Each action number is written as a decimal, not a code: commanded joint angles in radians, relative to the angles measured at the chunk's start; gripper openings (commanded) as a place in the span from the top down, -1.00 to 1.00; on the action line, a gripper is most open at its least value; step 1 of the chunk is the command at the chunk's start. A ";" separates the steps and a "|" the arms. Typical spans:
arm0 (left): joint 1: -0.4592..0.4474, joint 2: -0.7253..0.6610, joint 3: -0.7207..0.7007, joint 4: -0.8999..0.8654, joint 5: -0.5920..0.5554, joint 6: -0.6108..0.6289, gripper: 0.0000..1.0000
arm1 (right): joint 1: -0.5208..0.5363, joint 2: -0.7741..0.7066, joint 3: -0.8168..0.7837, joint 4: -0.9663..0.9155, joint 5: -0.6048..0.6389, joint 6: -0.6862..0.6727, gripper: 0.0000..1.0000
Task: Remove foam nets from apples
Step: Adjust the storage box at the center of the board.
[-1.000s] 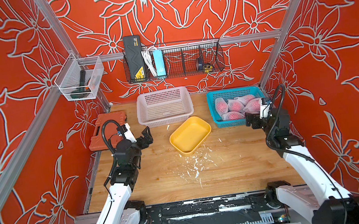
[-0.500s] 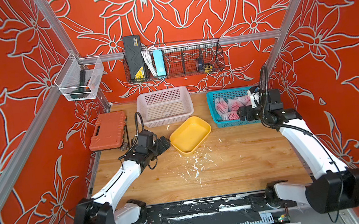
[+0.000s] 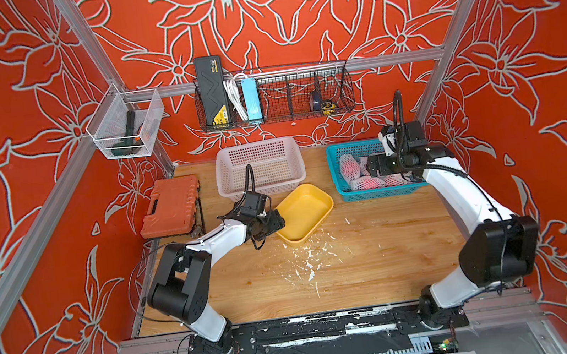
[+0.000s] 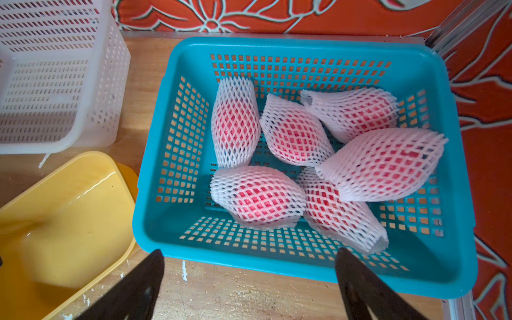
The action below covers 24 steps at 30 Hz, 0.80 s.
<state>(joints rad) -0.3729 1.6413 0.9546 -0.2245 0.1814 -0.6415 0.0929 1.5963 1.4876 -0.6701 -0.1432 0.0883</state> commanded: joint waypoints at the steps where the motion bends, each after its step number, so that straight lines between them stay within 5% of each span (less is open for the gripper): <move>1: -0.013 0.031 0.058 -0.074 -0.015 0.088 -0.34 | 0.010 0.091 0.108 -0.091 0.036 -0.005 -0.92; 15: -0.040 0.153 0.235 -0.211 -0.096 0.268 0.39 | 0.073 0.424 0.469 -0.286 0.106 -0.033 -0.91; 22: -0.040 0.196 0.320 -0.276 -0.139 0.420 0.47 | 0.084 0.489 0.516 -0.301 0.118 -0.012 -0.91; 24: -0.039 0.210 0.337 -0.296 -0.151 0.433 0.35 | 0.083 0.497 0.521 -0.297 0.116 -0.007 -0.91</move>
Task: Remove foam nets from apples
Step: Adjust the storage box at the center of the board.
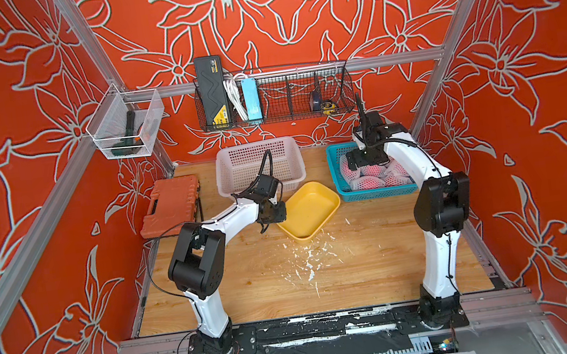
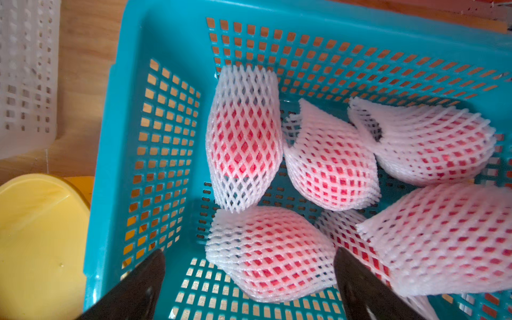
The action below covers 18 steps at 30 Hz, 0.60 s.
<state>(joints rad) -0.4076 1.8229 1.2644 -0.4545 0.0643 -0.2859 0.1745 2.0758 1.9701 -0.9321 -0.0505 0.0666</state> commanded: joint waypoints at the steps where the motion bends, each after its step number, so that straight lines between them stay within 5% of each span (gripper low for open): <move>1: -0.002 0.034 0.041 -0.082 -0.035 0.066 0.18 | 0.002 0.019 0.041 -0.034 0.024 0.018 -0.91; 3: 0.001 0.030 0.057 -0.101 -0.013 0.027 -0.22 | 0.003 0.023 0.047 -0.038 0.025 0.021 -0.91; 7: 0.001 -0.032 0.014 -0.082 0.020 -0.116 -0.65 | 0.003 0.008 0.040 -0.033 0.027 0.021 -0.93; 18: -0.030 -0.211 -0.254 0.132 0.088 -0.623 -0.58 | 0.003 -0.028 -0.003 -0.011 0.008 0.013 -0.93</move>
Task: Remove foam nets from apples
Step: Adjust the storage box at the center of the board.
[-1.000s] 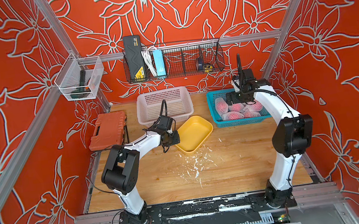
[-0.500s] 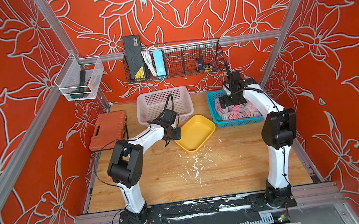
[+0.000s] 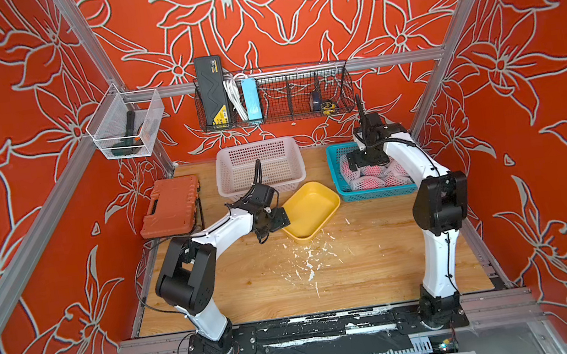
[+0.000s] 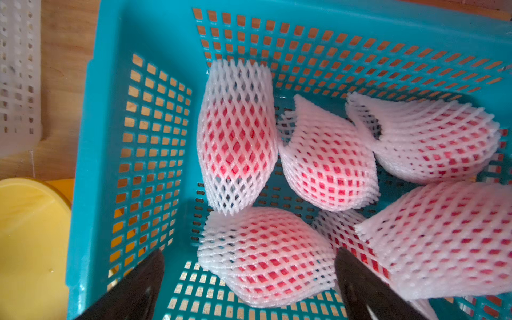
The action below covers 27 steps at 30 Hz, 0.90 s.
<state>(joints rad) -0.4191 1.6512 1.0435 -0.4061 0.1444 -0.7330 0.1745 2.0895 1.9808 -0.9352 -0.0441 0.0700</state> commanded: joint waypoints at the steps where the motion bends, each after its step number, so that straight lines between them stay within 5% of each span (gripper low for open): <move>1: -0.024 -0.043 -0.039 0.088 0.000 -0.196 -0.56 | 0.002 -0.046 -0.020 -0.007 0.003 0.006 -0.93; 11: -0.046 -0.009 -0.055 0.113 -0.044 -0.222 -0.07 | 0.003 -0.075 -0.055 0.016 -0.002 -0.001 -0.93; 21: -0.044 0.075 0.051 0.045 -0.055 -0.059 0.81 | 0.003 -0.072 -0.050 0.016 -0.010 0.002 -0.93; 27: -0.038 0.122 0.135 -0.025 -0.063 0.058 0.94 | 0.003 -0.059 -0.043 0.013 -0.007 0.005 -0.93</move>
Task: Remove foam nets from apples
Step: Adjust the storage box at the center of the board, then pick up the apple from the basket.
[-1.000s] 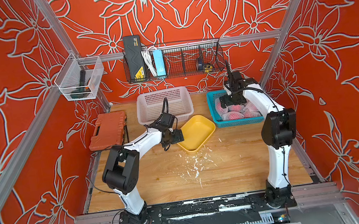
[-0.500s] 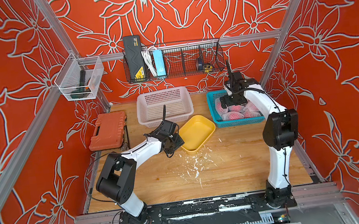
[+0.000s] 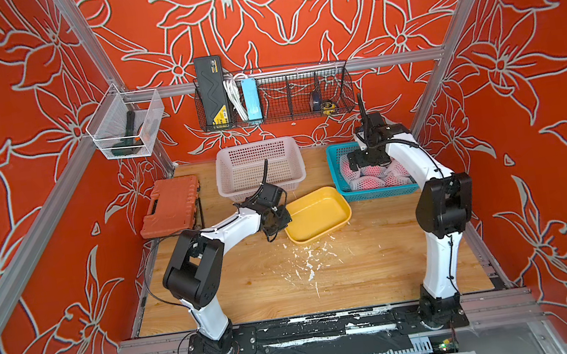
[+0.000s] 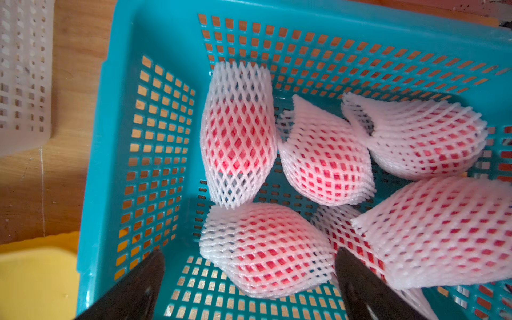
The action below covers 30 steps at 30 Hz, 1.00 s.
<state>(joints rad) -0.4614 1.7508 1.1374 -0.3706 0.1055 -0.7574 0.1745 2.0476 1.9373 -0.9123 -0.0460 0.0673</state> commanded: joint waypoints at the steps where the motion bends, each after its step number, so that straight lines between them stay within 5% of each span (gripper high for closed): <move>1: 0.007 0.028 0.059 -0.073 -0.029 0.107 0.93 | 0.002 -0.012 0.005 -0.010 -0.004 0.005 -0.93; 11: 0.014 0.153 0.271 -0.244 -0.100 0.349 0.82 | 0.013 0.097 0.105 -0.057 0.038 -0.016 -0.79; 14: 0.015 0.144 0.259 -0.238 -0.114 0.364 0.62 | 0.027 0.125 0.128 -0.063 0.070 -0.026 -0.74; 20: 0.022 0.106 0.224 -0.210 -0.107 0.368 -0.08 | 0.042 0.202 0.211 -0.081 0.091 -0.022 -0.71; 30: 0.051 0.014 0.172 -0.176 -0.102 0.415 -0.20 | 0.055 0.331 0.349 -0.115 0.135 -0.015 -0.65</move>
<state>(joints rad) -0.4194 1.8156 1.3201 -0.5556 0.0044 -0.3763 0.2192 2.3333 2.2467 -0.9756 0.0460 0.0521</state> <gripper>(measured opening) 0.599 0.825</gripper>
